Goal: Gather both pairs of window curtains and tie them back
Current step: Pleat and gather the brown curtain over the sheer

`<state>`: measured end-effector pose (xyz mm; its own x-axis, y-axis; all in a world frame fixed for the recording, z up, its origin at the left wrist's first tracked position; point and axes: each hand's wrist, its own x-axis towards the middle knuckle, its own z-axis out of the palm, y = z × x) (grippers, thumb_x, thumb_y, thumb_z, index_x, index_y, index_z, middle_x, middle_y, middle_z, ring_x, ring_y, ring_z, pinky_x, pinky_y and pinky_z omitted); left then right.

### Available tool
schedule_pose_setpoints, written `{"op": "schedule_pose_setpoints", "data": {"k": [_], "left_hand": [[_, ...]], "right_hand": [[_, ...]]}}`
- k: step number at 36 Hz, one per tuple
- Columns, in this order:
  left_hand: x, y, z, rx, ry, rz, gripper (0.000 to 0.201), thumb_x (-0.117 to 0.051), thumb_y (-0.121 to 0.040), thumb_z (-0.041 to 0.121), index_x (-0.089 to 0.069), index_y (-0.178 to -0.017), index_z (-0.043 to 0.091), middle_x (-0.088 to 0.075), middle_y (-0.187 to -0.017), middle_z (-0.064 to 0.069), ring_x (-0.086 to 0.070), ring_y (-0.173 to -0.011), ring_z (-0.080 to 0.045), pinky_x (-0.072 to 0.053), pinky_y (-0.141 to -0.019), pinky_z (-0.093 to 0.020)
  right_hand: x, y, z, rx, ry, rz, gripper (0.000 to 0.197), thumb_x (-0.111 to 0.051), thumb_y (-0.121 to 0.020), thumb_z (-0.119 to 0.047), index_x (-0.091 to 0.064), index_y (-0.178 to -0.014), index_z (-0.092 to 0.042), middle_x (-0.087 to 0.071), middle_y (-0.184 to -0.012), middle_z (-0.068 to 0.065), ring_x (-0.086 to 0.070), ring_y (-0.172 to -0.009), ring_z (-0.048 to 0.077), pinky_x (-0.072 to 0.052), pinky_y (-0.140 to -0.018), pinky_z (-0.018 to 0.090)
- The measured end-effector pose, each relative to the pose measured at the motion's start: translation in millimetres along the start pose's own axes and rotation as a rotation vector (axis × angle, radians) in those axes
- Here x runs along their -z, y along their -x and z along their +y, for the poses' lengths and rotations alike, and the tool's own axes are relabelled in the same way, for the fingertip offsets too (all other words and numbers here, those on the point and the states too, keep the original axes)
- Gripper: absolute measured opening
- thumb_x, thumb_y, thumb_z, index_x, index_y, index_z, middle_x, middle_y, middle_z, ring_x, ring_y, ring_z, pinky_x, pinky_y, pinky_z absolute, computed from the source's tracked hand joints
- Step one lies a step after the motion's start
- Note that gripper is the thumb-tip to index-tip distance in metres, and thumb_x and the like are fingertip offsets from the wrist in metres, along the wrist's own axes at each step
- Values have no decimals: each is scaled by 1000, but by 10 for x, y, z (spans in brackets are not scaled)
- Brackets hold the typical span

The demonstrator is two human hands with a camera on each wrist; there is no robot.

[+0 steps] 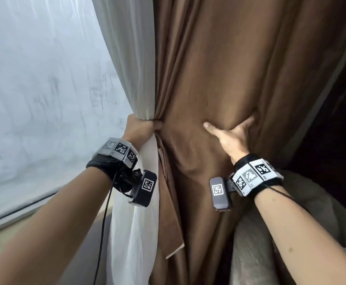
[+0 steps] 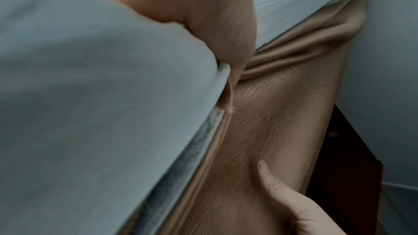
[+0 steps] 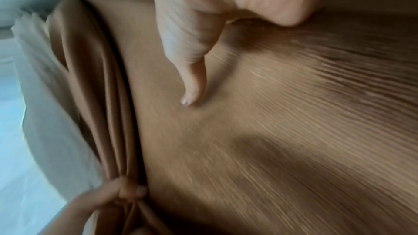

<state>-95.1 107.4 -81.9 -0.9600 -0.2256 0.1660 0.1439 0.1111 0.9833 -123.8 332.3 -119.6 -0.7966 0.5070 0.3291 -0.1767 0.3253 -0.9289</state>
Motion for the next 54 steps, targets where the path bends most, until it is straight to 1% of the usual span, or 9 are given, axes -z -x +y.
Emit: {"op": "schedule_pose_setpoints", "data": {"k": [5,13,21,25,31,34,41,48,54], "left_hand": [[-82,76,33,16,22,-46,21,-71,-62,0,-61,-77,10,-62,-79,-10,-63,-72,-26,-54,-67,-37],[-155,303,117,52,3,-234,36,-62,-49,5,-65,-85,3,-67,-78,-12,-66,-67,-22,-55,-66,-31],[-319,476,179,116,4,-235,46,-68,-53,2,-69,-99,0,-72,-86,-15,-69,-77,-28,-56,-69,-30],[-432,555,206,34,49,-195,32,-68,-79,-5,-67,-109,7,-75,-93,-1,-72,-81,-12,-54,-62,-15],[-605,644,248,-71,30,-148,51,-77,-74,2,-59,-123,7,-70,-111,-3,-69,-96,-6,-52,-74,-12],[-656,629,270,-50,-15,-70,41,-84,-68,7,-66,-104,15,-73,-98,2,-71,-84,-4,-53,-68,-15],[-790,498,168,-48,-34,260,22,-80,-62,7,-68,-78,15,-69,-82,-7,-69,-79,-23,-59,-76,-39],[-776,439,164,-21,-50,350,25,-76,-56,15,-68,-79,16,-69,-81,-7,-69,-82,-29,-59,-77,-42],[-750,443,141,-34,-37,347,19,-71,-73,-1,-64,-75,16,-65,-79,-7,-65,-77,-27,-57,-78,-42]], "right_hand": [[-212,22,1,27,45,-46,107,-88,-47,-53,-47,-135,-9,-66,-121,6,-63,-112,20,-50,-96,31],[-346,17,-163,131,168,-265,27,-57,-81,-4,-68,-101,9,-70,-107,23,-65,-108,33,-50,-87,36],[-361,214,-296,296,-128,-552,9,-62,-83,-2,-68,-77,1,-69,-77,4,-58,-69,-2,-48,-62,21],[-319,220,-281,409,-40,-658,17,-63,-86,-3,-71,-96,8,-72,-102,20,-66,-102,26,-55,-84,42],[-189,362,-357,570,132,-800,33,-39,-99,1,-61,-124,3,-60,-130,20,-53,-126,27,-34,-88,9],[-152,387,-368,616,295,-968,36,-33,-101,0,-48,-134,5,-48,-142,19,-43,-134,26,-25,-101,14],[5,324,-288,574,271,-1086,37,-49,-83,1,-62,-118,-4,-65,-121,17,-57,-118,31,-45,-101,35],[235,-2,-120,405,-77,-525,34,-65,-68,-25,-71,-100,-17,-73,-98,1,-69,-90,19,-53,-89,41],[449,-272,-38,317,94,75,88,-85,-60,-38,-45,-130,-2,-43,-133,19,-40,-124,36,-22,-105,35]]}}
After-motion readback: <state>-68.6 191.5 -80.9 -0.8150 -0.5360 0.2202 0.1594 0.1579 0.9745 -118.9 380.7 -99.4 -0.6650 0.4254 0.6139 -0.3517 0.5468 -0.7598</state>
